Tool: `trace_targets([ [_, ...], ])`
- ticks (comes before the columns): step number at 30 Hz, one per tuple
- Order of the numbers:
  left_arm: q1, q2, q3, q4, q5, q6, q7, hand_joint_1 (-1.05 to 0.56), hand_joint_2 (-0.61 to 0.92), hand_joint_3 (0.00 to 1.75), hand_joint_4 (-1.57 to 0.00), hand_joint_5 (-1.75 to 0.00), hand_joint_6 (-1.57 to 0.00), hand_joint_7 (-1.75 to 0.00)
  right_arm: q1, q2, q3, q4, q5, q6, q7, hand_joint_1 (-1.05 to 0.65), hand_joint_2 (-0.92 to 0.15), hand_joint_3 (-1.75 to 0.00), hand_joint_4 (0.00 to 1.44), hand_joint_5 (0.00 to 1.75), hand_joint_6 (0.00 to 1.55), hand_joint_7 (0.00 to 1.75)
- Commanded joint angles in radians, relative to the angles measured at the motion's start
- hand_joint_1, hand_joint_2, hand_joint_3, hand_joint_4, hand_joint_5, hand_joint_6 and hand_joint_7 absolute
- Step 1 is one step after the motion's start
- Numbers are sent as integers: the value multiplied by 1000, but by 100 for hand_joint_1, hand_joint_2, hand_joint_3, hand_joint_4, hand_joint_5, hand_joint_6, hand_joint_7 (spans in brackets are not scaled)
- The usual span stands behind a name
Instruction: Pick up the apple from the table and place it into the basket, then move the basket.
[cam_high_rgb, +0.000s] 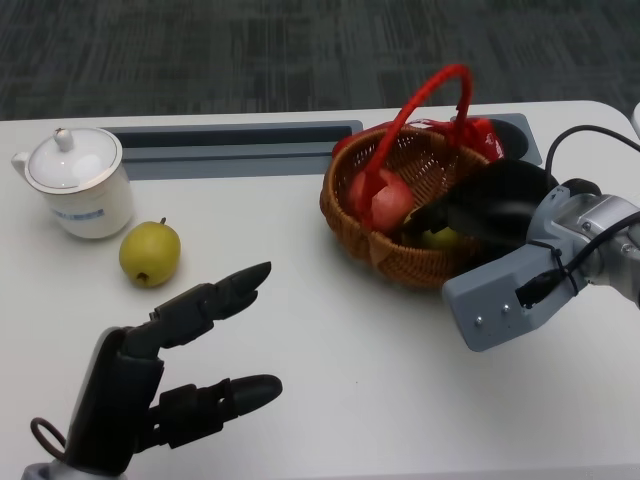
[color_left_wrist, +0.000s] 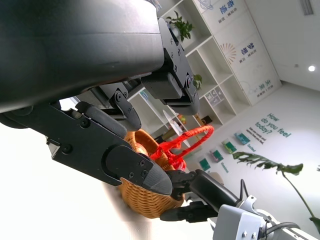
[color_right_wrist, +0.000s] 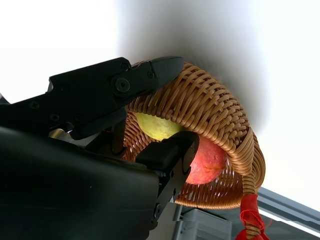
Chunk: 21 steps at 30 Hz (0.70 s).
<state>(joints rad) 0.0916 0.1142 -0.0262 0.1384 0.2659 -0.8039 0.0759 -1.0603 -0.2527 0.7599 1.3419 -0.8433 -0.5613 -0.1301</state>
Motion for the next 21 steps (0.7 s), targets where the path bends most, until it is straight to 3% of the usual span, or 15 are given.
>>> trace_targets([
  [1, 26, 6, 18, -19, 11, -18, 24, -52, 82, 0, -90, -3, -71, -1, 29, -3, 4, 46, -17, 112, 68, -30, -92, -14, 87, 54, 92, 0],
  [5, 74, 10, 25, -43, 11, -45, 27, -50, 81, 0, -91, -3, -73, -1, 30, 24, -18, 55, 2, 214, 77, -31, -92, -13, 96, 18, 92, 0],
  [7, 110, 14, 29, -59, 5, -68, 25, -49, 80, 0, -91, -3, -74, -2, 29, 35, -45, 57, 24, 252, 79, -30, -92, -11, 99, 10, 93, 1],
  [12, 201, 16, 51, -79, 2, -166, 31, -48, 80, 0, -94, -4, -77, -2, 23, 50, -120, 61, 78, 329, 92, -28, -92, -7, 105, 6, 95, 1],
  [21, 380, 9, 111, -155, -9, -289, 23, -50, 81, 0, -99, -4, -82, -2, 25, 26, -217, 64, 118, 413, 64, -31, -92, -5, 106, 3, 97, 1],
])
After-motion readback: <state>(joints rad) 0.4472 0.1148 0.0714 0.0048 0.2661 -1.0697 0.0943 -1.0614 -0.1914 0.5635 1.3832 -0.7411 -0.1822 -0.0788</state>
